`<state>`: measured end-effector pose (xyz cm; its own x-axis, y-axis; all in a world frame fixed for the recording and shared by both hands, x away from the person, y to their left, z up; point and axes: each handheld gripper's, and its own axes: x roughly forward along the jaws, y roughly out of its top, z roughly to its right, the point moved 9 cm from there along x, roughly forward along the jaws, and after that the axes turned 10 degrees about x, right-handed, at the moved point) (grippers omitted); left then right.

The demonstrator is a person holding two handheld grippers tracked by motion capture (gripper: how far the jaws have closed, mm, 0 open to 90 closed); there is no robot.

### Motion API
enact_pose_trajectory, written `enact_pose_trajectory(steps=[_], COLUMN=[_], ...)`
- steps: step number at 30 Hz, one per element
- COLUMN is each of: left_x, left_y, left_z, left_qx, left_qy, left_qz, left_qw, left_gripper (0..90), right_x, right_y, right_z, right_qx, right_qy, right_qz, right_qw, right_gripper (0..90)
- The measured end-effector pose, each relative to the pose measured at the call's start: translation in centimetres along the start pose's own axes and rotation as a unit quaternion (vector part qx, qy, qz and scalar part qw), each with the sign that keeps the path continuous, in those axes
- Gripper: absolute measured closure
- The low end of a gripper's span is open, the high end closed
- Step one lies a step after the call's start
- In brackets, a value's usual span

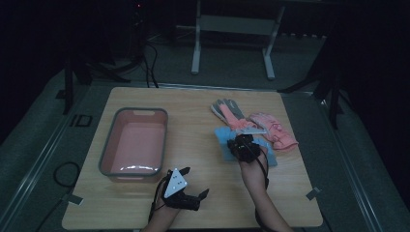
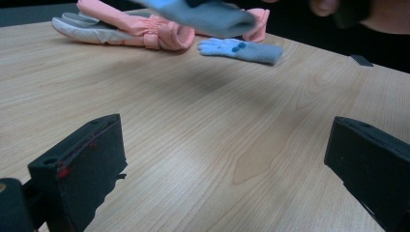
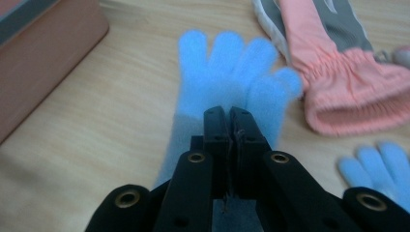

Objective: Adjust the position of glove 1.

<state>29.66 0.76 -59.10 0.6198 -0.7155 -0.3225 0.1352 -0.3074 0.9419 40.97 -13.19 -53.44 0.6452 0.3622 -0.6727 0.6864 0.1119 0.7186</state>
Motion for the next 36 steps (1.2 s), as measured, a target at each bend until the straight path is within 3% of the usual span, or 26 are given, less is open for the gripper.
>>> enact_pose_trajectory(steps=[4, 9, 11, 12, 15, 21, 24, 30, 33, 35, 36], left_x=[-0.1, -0.1, 0.0, 0.0, 0.0, 0.0, 0.0, 0.0, 0.0, 0.0, 0.0], left_y=[0.0, 0.0, 0.0, 0.0, 0.0, 0.0, 0.0, 0.0, 0.0, 0.0, 0.0], left_z=[-0.1, -0.1, -0.1, -0.1, -0.1, 0.0, 0.0, -0.1, 0.0, -0.1, -0.1], left_qx=[-0.006, -0.004, -0.003, -0.003, -0.005, -0.002, -0.003, -0.003, -0.003, -0.003, -0.003], left_qy=[0.0, 0.0, -0.001, -0.001, -0.001, -0.001, -0.001, -0.001, -0.002, -0.002, -0.002], left_qz=[0.002, 0.002, 0.001, 0.001, 0.002, 0.002, 0.002, 0.001, 0.001, 0.001, 0.001], left_qw=[1.0, 1.0, 1.0, 1.0, 1.0, 1.0, 1.0, 1.0, 1.0, 1.0, 1.0], left_gripper=[1.1, 1.1, 1.1, 1.1, 1.1, 1.1, 1.1, 1.1, 1.1, 1.1, 1.1], right_x=[-0.9, -1.2, -0.9, -0.4, -0.1, 1.8, 3.1, 3.3, 3.4, 3.6, 3.6], right_y=[-1.3, -3.0, -3.9, -4.7, -5.0, -6.5, -7.8, -7.9, -8.0, -8.1, -8.1], right_z=[-0.4, -0.5, -0.5, -0.6, -0.6, -0.1, 0.2, 0.1, -0.2, -0.7, -0.7], right_qx=[0.009, 0.041, 0.058, 0.056, 0.054, 0.073, 0.065, 0.067, 0.035, -0.006, -0.012], right_qy=[-0.007, -0.008, -0.007, -0.02, -0.024, -0.03, -0.037, -0.028, -0.026, -0.016, -0.017], right_qz=[0.0, 0.001, -0.004, -0.008, -0.009, -0.022, -0.039, -0.037, -0.035, -0.033, -0.031], right_qw=[0.9999, 0.9991, 0.9983, 0.9982, 0.9982, 0.9966, 0.9965, 0.9966, 0.9984, 0.9993, 0.9993], right_gripper=[86.8, 86.7, 86.7, 86.7, 86.7, 86.4, 85.5, 80.9, 78.2, 77.3, 75.2])
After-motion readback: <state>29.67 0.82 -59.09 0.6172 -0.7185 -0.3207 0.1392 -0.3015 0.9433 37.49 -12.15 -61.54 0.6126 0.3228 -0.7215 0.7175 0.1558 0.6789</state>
